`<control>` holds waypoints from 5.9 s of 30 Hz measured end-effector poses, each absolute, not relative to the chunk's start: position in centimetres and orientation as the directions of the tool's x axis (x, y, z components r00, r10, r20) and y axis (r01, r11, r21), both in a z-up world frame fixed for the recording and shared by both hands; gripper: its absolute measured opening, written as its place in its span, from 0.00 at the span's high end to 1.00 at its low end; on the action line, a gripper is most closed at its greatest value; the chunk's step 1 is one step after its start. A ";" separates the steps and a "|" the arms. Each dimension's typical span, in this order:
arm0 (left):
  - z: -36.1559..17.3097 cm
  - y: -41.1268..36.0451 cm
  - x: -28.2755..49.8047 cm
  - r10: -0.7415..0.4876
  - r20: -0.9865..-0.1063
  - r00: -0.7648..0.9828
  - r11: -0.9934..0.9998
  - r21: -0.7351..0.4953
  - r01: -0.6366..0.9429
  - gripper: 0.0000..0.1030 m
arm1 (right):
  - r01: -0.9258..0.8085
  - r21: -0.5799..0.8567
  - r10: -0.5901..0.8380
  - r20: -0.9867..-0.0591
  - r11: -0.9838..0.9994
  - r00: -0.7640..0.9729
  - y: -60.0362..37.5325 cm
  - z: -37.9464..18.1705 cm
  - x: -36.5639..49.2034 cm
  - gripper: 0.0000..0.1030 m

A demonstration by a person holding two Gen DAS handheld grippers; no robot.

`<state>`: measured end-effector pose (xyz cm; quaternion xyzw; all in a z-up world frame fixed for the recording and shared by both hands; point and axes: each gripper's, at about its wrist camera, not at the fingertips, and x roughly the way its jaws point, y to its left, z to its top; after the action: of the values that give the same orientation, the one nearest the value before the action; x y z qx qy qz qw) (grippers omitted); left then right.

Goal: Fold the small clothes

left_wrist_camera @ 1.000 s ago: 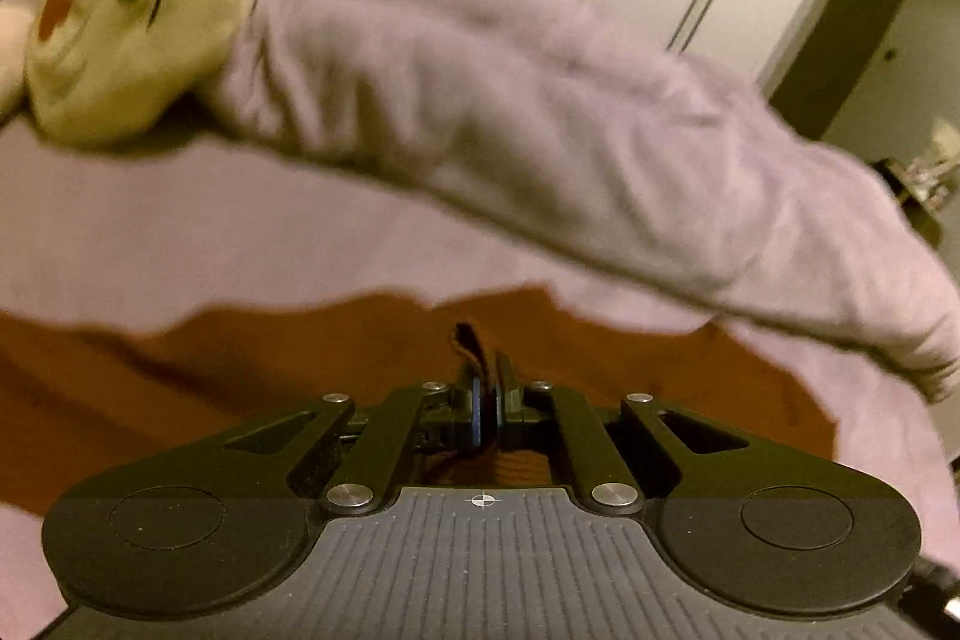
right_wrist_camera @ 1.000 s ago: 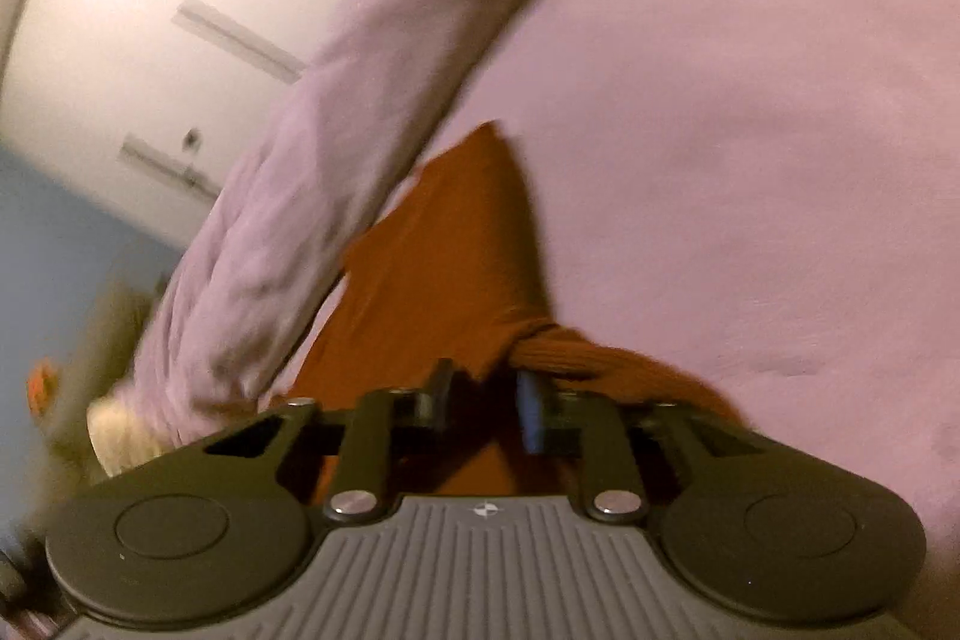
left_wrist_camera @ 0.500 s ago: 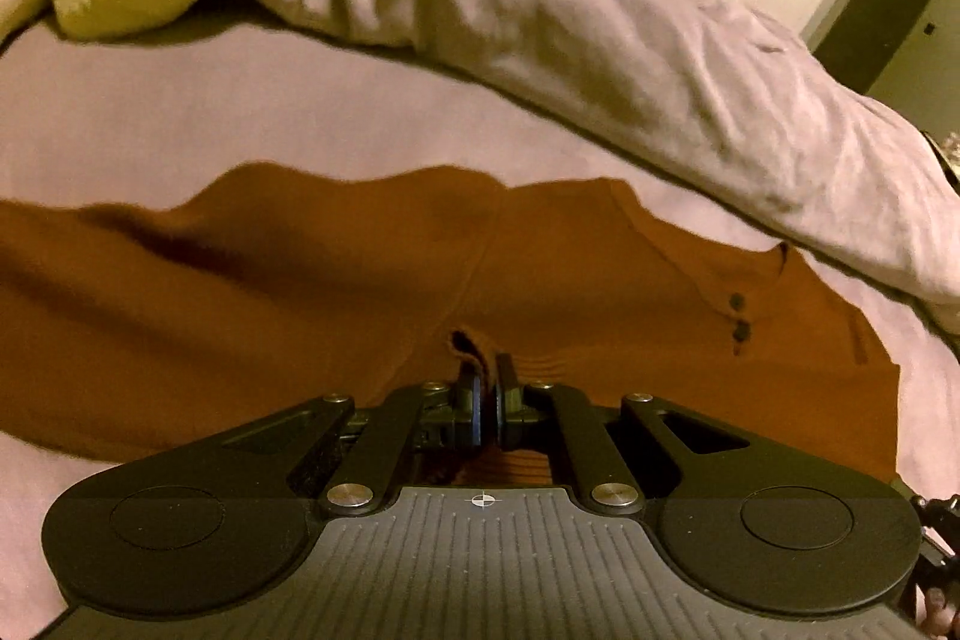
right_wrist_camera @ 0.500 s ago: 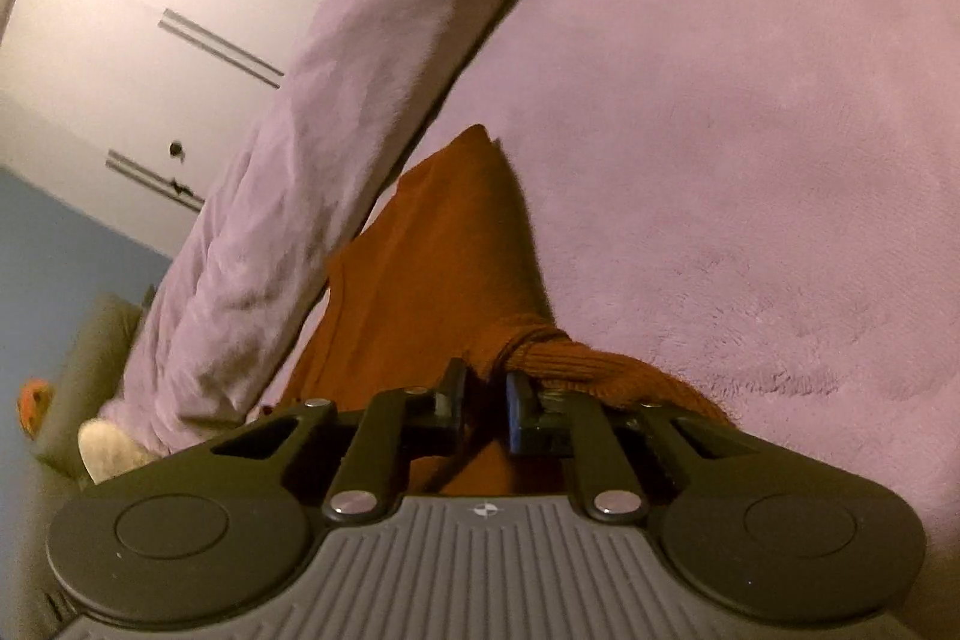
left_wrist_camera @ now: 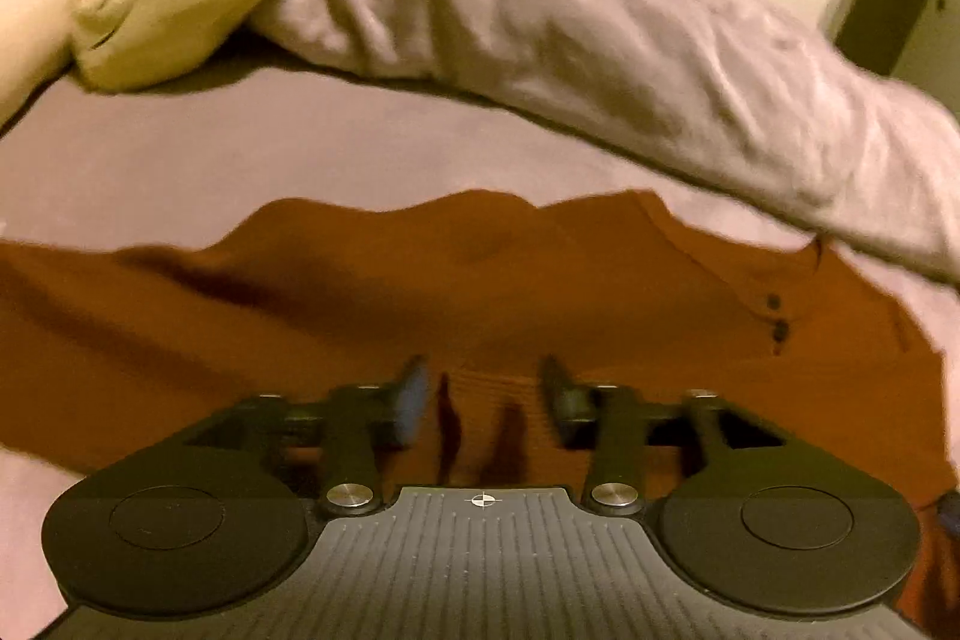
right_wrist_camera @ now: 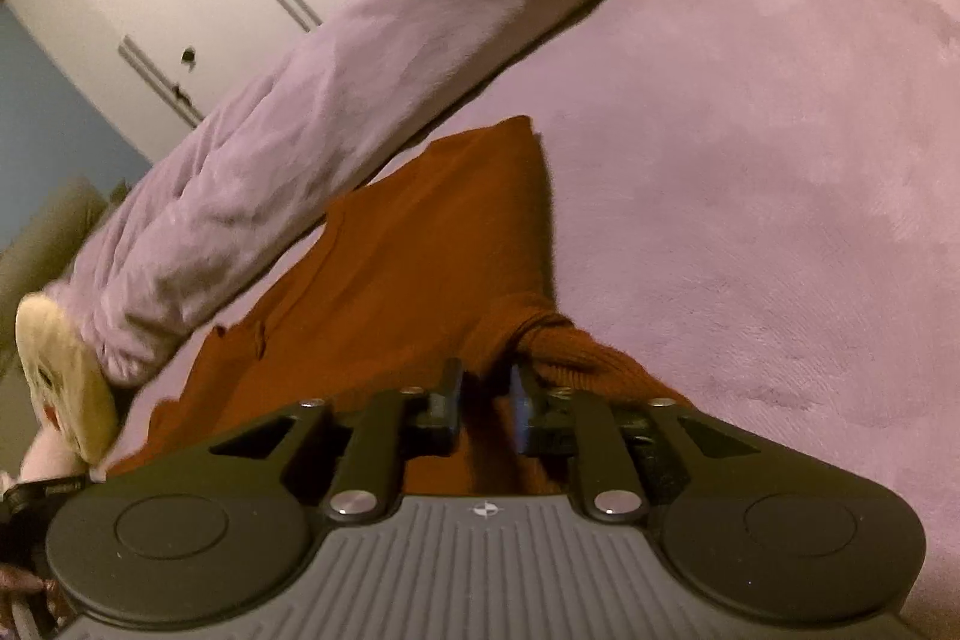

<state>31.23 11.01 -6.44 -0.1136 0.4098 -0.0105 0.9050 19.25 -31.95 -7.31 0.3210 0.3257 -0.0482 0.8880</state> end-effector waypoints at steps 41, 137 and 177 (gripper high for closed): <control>-8.6 46.3 19.5 0.182 -0.599 0.780 0.439 -0.660 -0.609 0.93 | 0.276 0.374 0.055 -0.673 0.885 0.737 -23.4 -5.3 11.9 0.26; -6.5 9.6 19.8 0.060 -0.787 0.614 0.991 -0.027 -0.132 0.13 | 0.115 0.386 0.179 -0.645 0.915 0.743 -28.2 -3.2 23.1 0.85; -6.6 8.7 22.5 0.087 -0.783 0.616 0.992 0.011 -0.127 0.11 | 0.260 0.513 0.121 -0.595 0.818 0.794 -30.8 -4.6 24.8 0.93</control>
<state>22.54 8.65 -6.65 -0.0226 0.4339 0.0596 0.8987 24.80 -30.75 -4.64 0.2989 0.3184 -0.0386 0.8988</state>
